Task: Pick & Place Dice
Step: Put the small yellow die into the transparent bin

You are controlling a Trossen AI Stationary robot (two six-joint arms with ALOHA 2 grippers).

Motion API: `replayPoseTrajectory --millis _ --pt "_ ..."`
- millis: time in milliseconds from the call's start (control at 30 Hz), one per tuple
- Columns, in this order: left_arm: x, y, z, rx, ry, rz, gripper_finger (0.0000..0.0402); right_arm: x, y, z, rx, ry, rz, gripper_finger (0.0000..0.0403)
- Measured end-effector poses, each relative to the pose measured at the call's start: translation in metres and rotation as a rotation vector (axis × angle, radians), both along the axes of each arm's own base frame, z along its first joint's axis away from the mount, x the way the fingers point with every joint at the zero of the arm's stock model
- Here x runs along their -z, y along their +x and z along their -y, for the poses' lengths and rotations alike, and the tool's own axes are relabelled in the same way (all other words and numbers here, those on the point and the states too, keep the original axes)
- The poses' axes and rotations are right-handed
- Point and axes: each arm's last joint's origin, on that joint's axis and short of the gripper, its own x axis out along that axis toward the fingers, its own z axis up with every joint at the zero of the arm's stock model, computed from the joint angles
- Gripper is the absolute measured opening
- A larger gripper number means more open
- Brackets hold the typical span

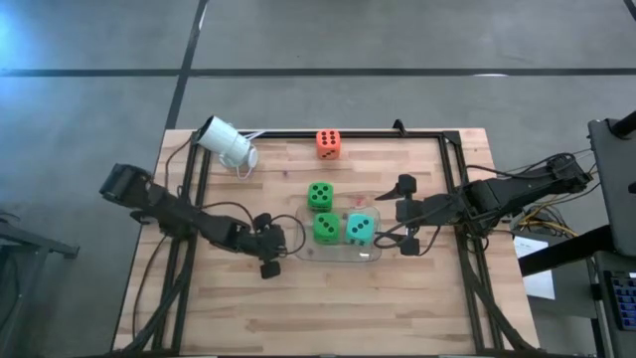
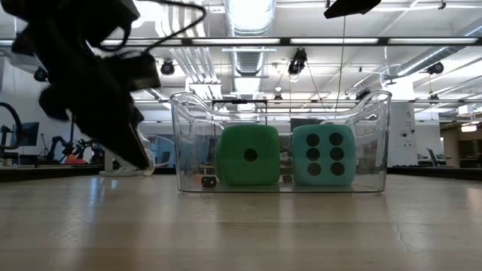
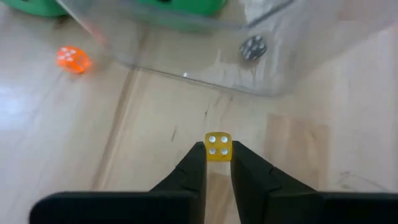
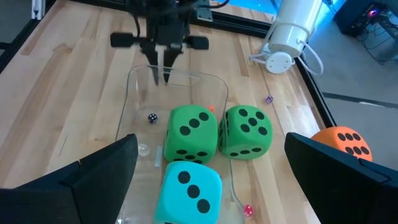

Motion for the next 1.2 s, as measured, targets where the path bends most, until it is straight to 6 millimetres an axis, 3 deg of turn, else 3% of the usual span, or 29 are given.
replayPoseTrajectory --millis 367,600,1200 --pt "-0.077 -0.016 -0.001 -0.001 -0.036 0.189 0.0054 0.0 0.0 0.0 0.0 0.0 0.001 0.04" --pt "-0.106 -0.002 0.003 0.043 0.022 0.297 0.0054 0.0 0.0 0.0 -0.002 -0.003 0.001 0.04" --pt "-0.093 0.077 0.028 0.188 0.211 -0.009 0.0054 0.0 0.0 0.0 -0.002 -0.004 0.0 0.04"
